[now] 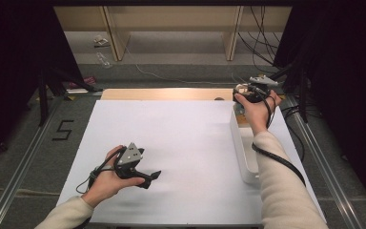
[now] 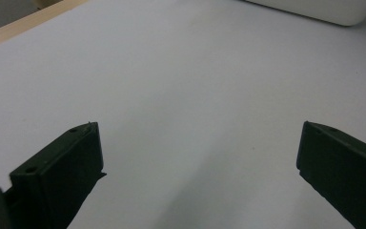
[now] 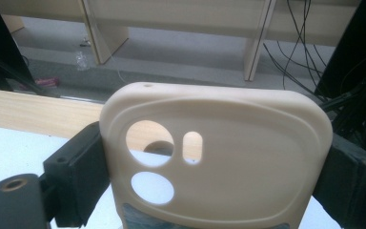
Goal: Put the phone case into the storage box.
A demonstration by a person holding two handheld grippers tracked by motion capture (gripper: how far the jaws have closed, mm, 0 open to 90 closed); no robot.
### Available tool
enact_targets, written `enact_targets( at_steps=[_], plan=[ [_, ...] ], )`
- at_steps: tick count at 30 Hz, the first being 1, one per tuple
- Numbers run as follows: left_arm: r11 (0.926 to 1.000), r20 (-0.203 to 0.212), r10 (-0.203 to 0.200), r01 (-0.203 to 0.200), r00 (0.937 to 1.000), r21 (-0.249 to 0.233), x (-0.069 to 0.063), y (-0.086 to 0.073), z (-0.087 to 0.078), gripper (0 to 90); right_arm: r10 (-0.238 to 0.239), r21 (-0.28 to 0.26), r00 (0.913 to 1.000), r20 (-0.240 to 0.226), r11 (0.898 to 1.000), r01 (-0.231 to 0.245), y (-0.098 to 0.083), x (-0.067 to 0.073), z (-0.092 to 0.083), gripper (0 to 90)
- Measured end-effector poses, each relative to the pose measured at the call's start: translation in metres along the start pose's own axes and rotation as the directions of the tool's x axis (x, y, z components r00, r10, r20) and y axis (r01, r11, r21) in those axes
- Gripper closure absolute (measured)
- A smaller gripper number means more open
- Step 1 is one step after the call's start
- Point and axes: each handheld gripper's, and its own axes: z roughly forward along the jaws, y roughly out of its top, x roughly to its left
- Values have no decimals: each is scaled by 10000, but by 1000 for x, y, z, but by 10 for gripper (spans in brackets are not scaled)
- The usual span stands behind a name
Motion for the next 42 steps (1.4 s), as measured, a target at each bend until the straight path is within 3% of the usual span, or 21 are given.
enact_targets(
  at_steps=[42],
  plan=[
    [10000,16,4,-4,10000,2,0,0,0,15,101,160,9999,-41,9998,-100,-11,-1,6,115]
  ],
)
